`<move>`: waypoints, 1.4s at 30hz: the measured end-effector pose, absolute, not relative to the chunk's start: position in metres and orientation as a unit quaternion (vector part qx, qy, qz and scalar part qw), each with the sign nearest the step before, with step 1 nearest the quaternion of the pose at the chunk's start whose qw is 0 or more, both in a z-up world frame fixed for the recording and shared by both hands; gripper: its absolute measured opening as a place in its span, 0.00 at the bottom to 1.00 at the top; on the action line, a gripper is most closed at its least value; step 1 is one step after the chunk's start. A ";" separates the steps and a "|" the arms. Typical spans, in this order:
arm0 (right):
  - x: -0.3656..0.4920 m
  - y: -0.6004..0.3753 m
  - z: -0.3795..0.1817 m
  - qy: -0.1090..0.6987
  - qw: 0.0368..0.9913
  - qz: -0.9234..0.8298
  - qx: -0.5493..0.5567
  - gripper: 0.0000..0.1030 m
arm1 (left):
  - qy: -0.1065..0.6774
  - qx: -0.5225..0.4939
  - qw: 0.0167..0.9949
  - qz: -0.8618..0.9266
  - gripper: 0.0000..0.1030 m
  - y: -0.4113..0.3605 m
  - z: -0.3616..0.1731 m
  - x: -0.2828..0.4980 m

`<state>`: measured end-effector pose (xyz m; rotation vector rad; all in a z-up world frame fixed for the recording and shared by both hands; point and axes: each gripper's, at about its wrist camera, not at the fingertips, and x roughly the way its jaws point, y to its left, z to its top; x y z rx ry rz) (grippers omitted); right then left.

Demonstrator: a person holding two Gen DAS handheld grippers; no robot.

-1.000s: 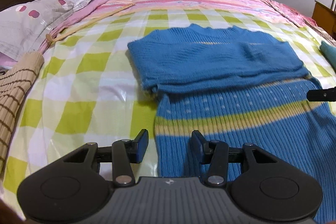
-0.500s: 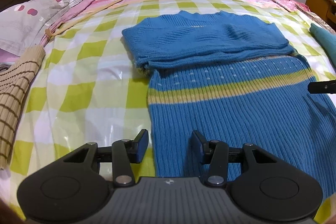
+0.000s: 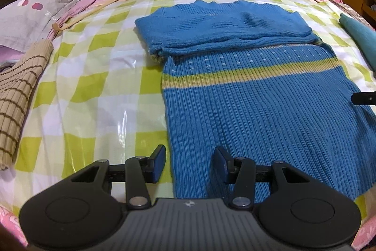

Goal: Fold small clothes

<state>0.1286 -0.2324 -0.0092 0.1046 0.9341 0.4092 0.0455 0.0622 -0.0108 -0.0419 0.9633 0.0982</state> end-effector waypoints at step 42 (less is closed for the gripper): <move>0.091 -0.285 -0.013 0.480 0.853 0.200 0.047 0.30 | 0.537 -0.074 0.840 0.025 0.54 0.061 -0.009 0.019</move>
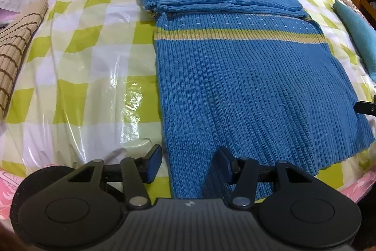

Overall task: Fold small clothes
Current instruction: 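Grasp the ribbed hem of the blue sweater with both tools, then lift the hem and fold it over the folded shoulders with both tools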

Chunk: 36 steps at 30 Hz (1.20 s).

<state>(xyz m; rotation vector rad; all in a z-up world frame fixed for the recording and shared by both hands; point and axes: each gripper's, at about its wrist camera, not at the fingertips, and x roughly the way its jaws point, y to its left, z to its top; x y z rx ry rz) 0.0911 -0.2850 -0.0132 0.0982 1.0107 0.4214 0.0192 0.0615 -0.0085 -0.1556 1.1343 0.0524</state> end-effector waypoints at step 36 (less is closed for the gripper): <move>0.120 -0.285 -0.004 0.415 0.793 0.298 0.332 0.10 | 0.435 -0.272 0.857 -0.055 0.14 0.106 0.020 0.044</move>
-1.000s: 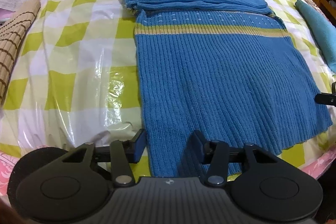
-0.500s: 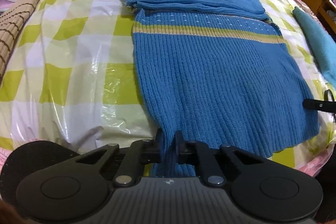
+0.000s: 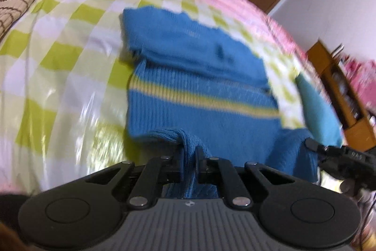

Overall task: Fold small clothes
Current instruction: 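Lift the hem and fold it over the folded shoulders with both tools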

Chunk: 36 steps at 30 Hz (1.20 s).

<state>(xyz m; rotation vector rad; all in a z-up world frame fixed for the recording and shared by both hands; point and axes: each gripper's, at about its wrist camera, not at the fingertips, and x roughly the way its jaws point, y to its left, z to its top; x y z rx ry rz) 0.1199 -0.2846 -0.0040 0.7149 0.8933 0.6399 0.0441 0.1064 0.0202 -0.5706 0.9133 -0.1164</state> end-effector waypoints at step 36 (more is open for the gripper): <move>0.312 -0.231 -0.036 0.380 0.781 0.216 0.447 0.13 | 0.322 -0.385 0.865 0.018 0.15 0.188 -0.012 0.194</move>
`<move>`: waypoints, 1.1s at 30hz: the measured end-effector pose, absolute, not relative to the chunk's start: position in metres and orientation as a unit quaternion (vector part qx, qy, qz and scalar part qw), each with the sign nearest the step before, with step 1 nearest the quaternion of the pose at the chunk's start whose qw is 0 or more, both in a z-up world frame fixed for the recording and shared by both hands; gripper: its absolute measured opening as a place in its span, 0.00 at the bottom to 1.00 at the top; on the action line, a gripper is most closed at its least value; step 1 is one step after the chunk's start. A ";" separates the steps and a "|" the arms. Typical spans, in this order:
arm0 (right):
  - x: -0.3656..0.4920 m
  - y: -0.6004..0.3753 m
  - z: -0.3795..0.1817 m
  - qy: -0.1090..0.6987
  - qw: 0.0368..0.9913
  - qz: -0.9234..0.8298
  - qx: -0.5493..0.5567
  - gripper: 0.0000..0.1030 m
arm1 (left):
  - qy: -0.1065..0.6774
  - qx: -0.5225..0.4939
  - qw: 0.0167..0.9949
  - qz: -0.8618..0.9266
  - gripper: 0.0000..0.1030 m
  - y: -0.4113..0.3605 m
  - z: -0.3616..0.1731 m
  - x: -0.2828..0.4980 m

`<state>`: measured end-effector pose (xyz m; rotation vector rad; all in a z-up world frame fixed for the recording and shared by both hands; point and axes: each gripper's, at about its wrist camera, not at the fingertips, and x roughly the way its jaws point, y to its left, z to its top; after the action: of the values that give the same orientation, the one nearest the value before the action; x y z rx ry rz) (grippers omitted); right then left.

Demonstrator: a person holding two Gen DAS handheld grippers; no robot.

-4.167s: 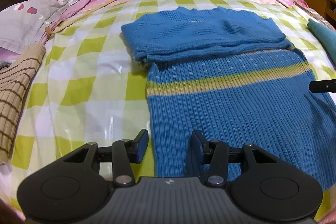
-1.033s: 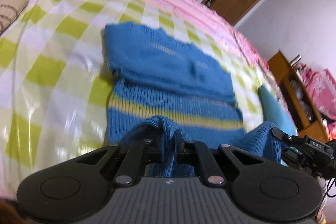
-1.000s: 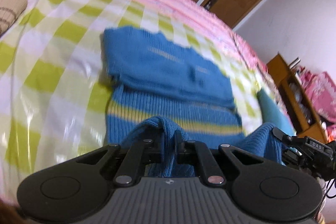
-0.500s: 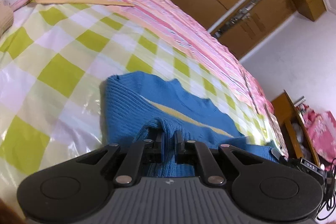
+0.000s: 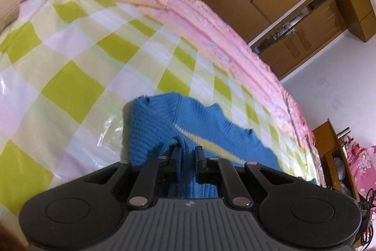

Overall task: Fold small clothes
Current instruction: 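Lift the hem and fold it over the folded shoulders with both tools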

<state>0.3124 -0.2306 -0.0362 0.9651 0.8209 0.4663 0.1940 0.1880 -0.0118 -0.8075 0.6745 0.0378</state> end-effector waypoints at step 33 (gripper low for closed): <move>0.330 -0.230 -0.020 0.371 0.797 0.220 0.422 0.18 | 0.321 -0.222 0.920 0.023 0.15 0.141 0.005 0.229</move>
<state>0.3300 -0.2300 -0.0205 0.9058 0.7977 0.4722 0.2291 0.1410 0.0047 -0.4568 0.6590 0.0466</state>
